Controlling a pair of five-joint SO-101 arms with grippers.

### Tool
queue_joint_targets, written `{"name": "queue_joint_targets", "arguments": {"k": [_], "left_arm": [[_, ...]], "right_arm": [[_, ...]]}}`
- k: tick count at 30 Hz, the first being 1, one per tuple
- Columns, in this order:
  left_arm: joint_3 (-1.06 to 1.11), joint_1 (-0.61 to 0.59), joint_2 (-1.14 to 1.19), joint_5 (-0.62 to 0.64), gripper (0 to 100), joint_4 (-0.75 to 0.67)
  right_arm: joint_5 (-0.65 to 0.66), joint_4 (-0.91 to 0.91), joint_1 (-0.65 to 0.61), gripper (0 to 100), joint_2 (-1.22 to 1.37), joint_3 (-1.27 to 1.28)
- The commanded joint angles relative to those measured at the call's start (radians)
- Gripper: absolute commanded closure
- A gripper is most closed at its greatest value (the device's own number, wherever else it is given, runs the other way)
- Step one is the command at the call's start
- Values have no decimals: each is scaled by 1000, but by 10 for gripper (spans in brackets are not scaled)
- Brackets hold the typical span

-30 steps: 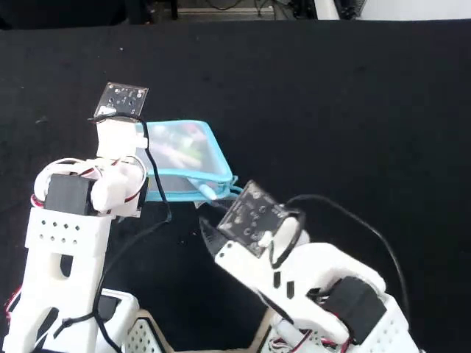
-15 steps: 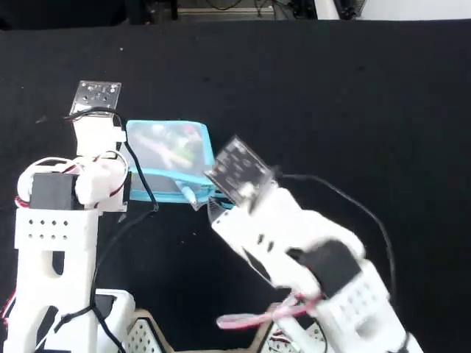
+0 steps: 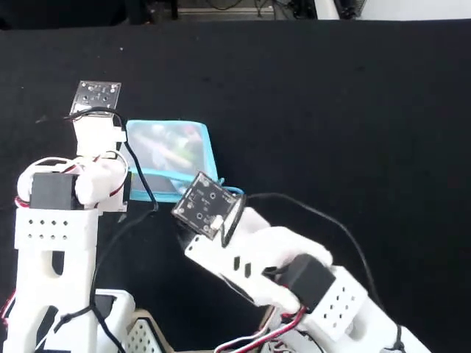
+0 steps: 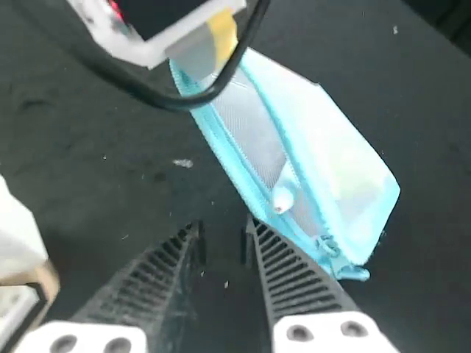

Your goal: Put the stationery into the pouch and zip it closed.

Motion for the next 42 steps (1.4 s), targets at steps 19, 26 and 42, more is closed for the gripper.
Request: {"name": "queue_joint_targets", "arguments": {"k": [19,26,42], "left_arm": [[-44,-18,-2,11,970,-9],[-45,-18,0,11,970,-15],[-44,-18,0,11,970,-9]], "right_arm": [[-35,186,250,822,5,-199],[147,186,206,822,120,-193],[-8,-206,292,819,-213,346]]}}
